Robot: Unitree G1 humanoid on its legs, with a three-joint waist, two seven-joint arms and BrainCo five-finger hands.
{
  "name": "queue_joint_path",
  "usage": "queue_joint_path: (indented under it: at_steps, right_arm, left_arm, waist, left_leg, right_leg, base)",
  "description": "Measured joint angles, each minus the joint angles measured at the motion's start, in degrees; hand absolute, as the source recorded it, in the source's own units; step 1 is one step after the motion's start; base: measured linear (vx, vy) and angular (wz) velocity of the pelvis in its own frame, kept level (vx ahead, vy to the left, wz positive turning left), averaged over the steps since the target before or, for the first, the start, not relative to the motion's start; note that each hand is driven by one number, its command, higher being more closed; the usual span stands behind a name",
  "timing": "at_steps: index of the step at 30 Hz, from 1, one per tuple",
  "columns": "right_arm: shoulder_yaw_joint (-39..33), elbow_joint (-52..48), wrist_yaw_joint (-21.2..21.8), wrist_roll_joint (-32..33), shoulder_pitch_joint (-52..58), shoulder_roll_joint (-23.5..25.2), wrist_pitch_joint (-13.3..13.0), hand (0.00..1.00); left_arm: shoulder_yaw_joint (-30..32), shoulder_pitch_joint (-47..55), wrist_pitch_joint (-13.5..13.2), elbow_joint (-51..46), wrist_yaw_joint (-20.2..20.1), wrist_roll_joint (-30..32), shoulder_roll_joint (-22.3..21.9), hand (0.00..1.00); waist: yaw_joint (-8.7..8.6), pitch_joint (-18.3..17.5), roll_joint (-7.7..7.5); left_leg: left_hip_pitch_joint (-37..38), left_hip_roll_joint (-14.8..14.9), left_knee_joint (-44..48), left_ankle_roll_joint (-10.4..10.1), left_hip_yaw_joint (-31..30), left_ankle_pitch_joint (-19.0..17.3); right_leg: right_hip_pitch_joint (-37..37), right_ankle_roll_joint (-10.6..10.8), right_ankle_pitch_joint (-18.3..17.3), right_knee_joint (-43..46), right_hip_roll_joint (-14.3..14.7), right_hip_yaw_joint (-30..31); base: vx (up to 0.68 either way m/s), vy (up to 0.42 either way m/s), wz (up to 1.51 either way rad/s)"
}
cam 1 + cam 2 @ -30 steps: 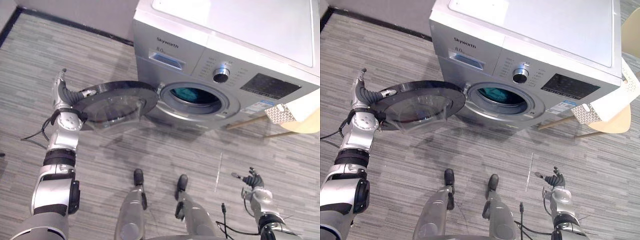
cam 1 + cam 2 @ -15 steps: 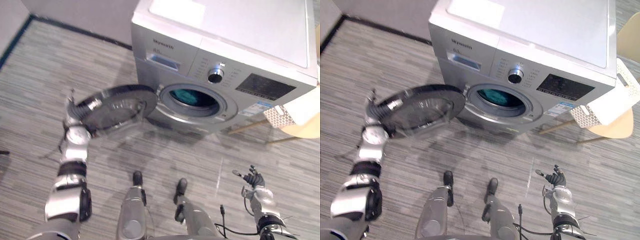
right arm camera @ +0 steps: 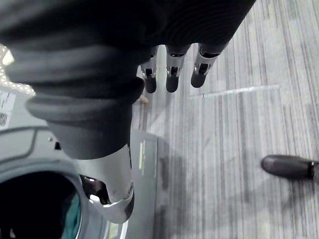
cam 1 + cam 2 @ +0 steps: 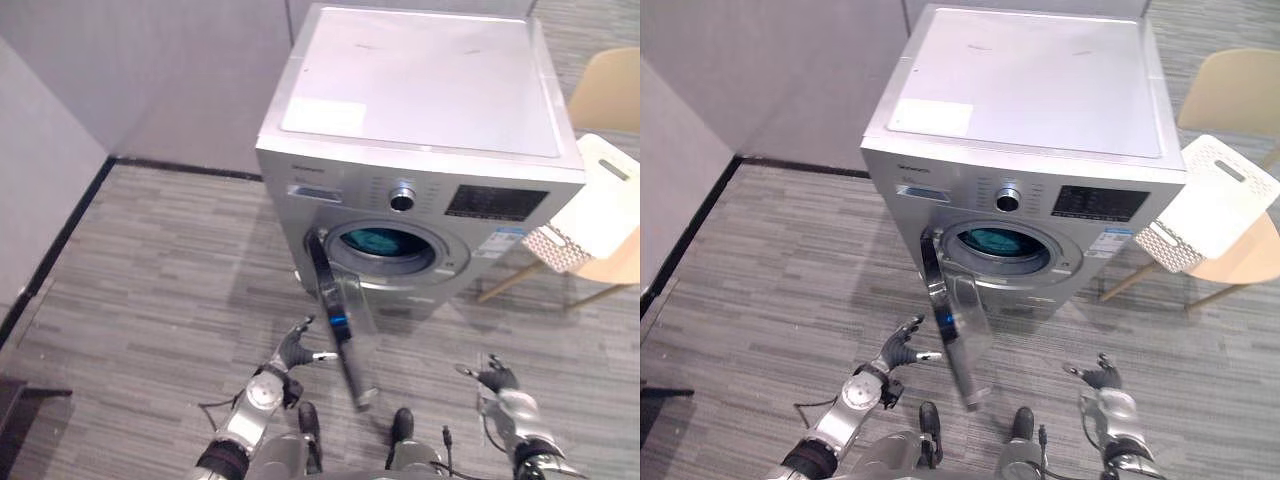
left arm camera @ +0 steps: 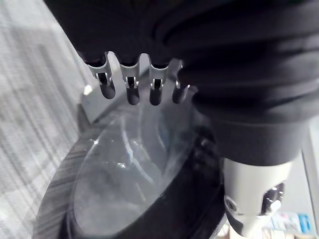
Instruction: Pick up the laundry basket with both hands and put the clothes into the washing machine.
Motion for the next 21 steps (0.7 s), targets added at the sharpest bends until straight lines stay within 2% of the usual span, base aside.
queue_joint_path:
  at_steps: [1,3,4,5,6,7,8,9,10,11,13,14,17,21]
  right_arm:
    - [-1.04,-0.44,-1.48,0.6,0.13,0.37,-0.54,0.0]
    - [2.11,-5.57,-1.65,0.38,1.05,-1.53,-1.52,0.0]
    - [4.44,-15.12,-0.4,1.06,3.57,-2.71,-0.78,0.0]
    - [6.56,-23.47,1.8,4.91,6.0,-4.25,-2.63,0.0]
    - [7.03,-25.92,3.36,8.05,6.97,-5.12,-4.29,0.0]
    - [6.87,-28.18,4.98,11.6,7.27,-5.62,-6.76,0.0]
    - [4.58,-31.99,3.22,10.33,8.92,-4.48,-6.41,0.0]
    - [4.34,-35.08,2.1,9.16,10.61,-3.7,-6.22,0.0]
    - [5.02,-42.16,0.88,4.75,14.8,-1.86,-6.17,0.0]
    - [6.17,-46.84,0.59,1.53,17.79,-0.13,-6.24,0.0]
    - [8.16,-49.85,-0.35,-1.14,20.38,2.03,-6.28,0.0]
    - [9.87,-52.04,-0.52,-2.85,22.43,2.81,-6.31,0.0]
    - [10.38,-56.0,-1.61,-4.15,22.43,2.33,-6.66,0.0]
    - [9.31,-58.68,-3.55,-4.64,22.77,2.01,-6.86,0.0]
  left_arm:
    - [0.36,-1.3,0.28,0.16,1.27,-0.14,-0.58,0.0]
    - [3.43,-6.5,0.65,2.95,3.38,-0.38,-0.45,0.0]
    - [8.39,-12.19,1.29,7.69,5.86,-1.25,0.53,0.0]
    - [12.06,-18.04,2.2,11.21,8.53,-2.56,3.4,0.0]
    - [13.49,-20.44,2.54,13.02,9.99,-2.9,5.51,0.0]
    - [14.12,-23.33,2.53,14.39,11.44,-3.56,9.37,0.0]
    - [14.84,-27.29,2.81,16.14,11.24,-3.8,12.81,0.0]
    - [15.86,-29.28,3.16,16.6,11.31,-3.81,13.77,0.0]
    - [15.83,-31.42,3.8,17.32,10.52,-3.76,15.47,0.0]
    - [16.59,-30.95,3.81,17.33,10.32,-3.94,15.03,0.0]
    - [17.95,-31.93,3.88,17.32,10.35,-4.4,14.81,0.0]
    - [18.21,-32.54,3.85,16.82,10.37,-4.57,13.81,0.0]
    - [19.25,-32.53,3.66,15.2,11.36,-4.59,12.23,0.0]
    - [19.69,-31.55,2.6,13.3,11.72,-4.57,9.18,0.0]
  waist:
    - [-0.5,0.22,0.41]
    - [-2.46,1.03,1.11]
    - [-3.6,1.54,1.44]
    - [-5.34,2.36,1.43]
    - [-6.2,3.35,1.32]
    - [-7.9,5.85,1.29]
    - [-8.02,8.06,0.72]
    - [-7.95,8.64,0.38]
    - [-7.98,8.95,0.06]
    - [-8.16,9.41,-0.26]
    - [-8.41,9.78,-0.87]
    - [-7.96,9.89,-1.06]
    - [-7.85,9.91,-1.1]
    - [-7.08,9.91,-1.1]
  left_leg:
    - [0.02,0.27,-0.32,-0.03,1.4,0.0]
    - [-0.17,0.45,-0.56,-0.15,4.87,-0.26]
    - [-1.25,0.65,-0.5,-0.24,7.74,-0.69]
    - [-3.25,0.73,-0.03,-0.22,10.37,-1.04]
    - [-4.13,0.8,0.59,-0.11,11.41,-1.48]
    - [-5.27,1.04,1.77,0.29,13.1,-1.82]
    - [-5.85,1.51,2.92,0.22,15.27,-2.32]
    - [-6.33,1.77,3.35,0.26,16.31,-2.51]
    - [-7.61,2.45,4.15,0.31,17.94,-2.97]
    - [-8.33,3.22,5.63,0.02,18.59,-3.8]
    - [-9.27,4.75,7.83,-0.18,19.15,-4.98]
    - [-9.87,5.93,9.67,-0.51,19.15,-5.46]
    - [-10.84,6.87,10.8,-0.93,18.69,-6.01]
    - [-10.89,7.6,11.3,-0.77,16.76,-5.69]
  right_leg:
    - [-0.79,-0.22,0.24,0.09,0.19,0.88]
    - [-3.48,-0.03,0.98,0.34,0.55,4.92]
    - [-6.1,0.21,1.81,0.44,0.84,8.17]
    - [-9.17,0.37,3.07,0.2,1.15,11.2]
    - [-10.44,0.4,3.62,-0.01,1.24,12.29]
    - [-11.57,0.51,4.9,-0.98,1.36,13.91]
    - [-12.44,0.47,6.4,-2.08,1.71,15.89]
    - [-13.15,0.55,6.91,-2.29,1.89,16.86]
    - [-14.83,0.41,7.69,-2.44,1.98,18.21]
    - [-15.4,0.28,7.85,-2.55,2.39,18.93]
    - [-15.82,-0.01,8.06,-2.69,3.19,19.09]
    - [-15.85,-0.26,8.1,-2.67,3.89,18.96]
    - [-16.07,-1.52,7.62,-2.59,4.27,17.91]
    - [-15.13,-1.72,7.37,-1.82,4.63,15.6]
  base:
    - [-0.03,0.004,-0.7]
    - [-0.04,0.016,-0.97]
    - [-0.04,0.014,-1.21]
    - [-0.04,0.008,-1.19]
    - [-0.04,-0.006,-0.96]
    - [-0.04,-0.009,-0.79]
    - [-0.03,-0.009,-0.75]
    - [-0.02,-0.021,-0.74]
    - [-0.01,-0.033,-0.6]
    - [-0.02,-0.049,-0.5]
    - [-0.03,-0.065,-0.22]
    - [-0.06,-0.101,-0.1]
    - [-0.05,-0.085,0.02]
    - [0.0,-0.065,0.18]
